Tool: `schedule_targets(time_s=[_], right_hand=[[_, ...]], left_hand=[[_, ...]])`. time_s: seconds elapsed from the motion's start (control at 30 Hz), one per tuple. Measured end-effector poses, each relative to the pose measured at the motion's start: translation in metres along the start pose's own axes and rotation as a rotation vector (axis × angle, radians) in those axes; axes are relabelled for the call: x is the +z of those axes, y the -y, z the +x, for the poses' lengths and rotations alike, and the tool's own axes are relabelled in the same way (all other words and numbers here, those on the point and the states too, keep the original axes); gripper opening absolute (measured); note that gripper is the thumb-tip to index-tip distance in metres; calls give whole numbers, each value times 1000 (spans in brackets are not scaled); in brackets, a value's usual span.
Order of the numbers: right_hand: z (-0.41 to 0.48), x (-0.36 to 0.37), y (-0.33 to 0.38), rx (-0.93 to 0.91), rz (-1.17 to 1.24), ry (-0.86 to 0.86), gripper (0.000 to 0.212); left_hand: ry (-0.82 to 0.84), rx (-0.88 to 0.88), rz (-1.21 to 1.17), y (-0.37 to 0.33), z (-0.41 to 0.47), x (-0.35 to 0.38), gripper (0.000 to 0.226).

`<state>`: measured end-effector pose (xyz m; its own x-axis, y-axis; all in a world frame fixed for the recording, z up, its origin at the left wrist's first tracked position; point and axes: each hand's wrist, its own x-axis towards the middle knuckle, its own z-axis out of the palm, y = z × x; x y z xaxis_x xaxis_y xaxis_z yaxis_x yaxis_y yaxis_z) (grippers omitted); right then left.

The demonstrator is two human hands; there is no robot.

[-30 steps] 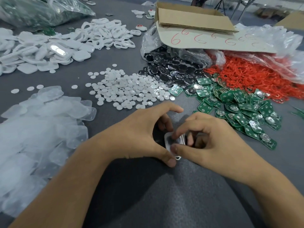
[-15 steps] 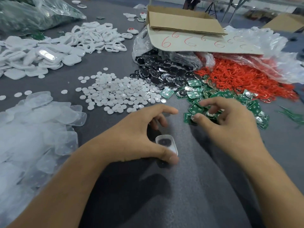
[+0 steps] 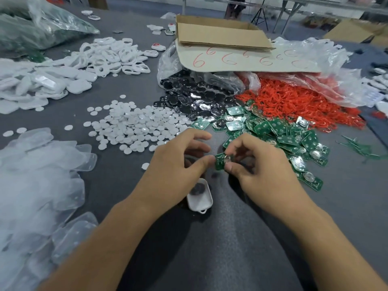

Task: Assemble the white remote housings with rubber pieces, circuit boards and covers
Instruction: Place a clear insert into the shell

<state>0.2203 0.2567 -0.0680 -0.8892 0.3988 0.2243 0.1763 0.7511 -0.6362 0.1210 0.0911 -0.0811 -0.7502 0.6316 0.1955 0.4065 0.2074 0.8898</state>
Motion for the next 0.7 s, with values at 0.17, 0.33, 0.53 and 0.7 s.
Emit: schedule_targets(time_s=[0.17,0.33,0.53,0.7], right_hand=[[0,7,7,7,525,22,29],[-1,15,14,70,795,27,20],[-4,10,17,-25,725,187,10],[-6,12,23,-50,694,193,17]], left_hand=[[31,-55,-131,-1,1,-9,24],[112,-109,-346,-2,-1,-27,26],[84,-90,-315,0,-2,-33,28],[137,-88,-340,-1,-2,-33,37]])
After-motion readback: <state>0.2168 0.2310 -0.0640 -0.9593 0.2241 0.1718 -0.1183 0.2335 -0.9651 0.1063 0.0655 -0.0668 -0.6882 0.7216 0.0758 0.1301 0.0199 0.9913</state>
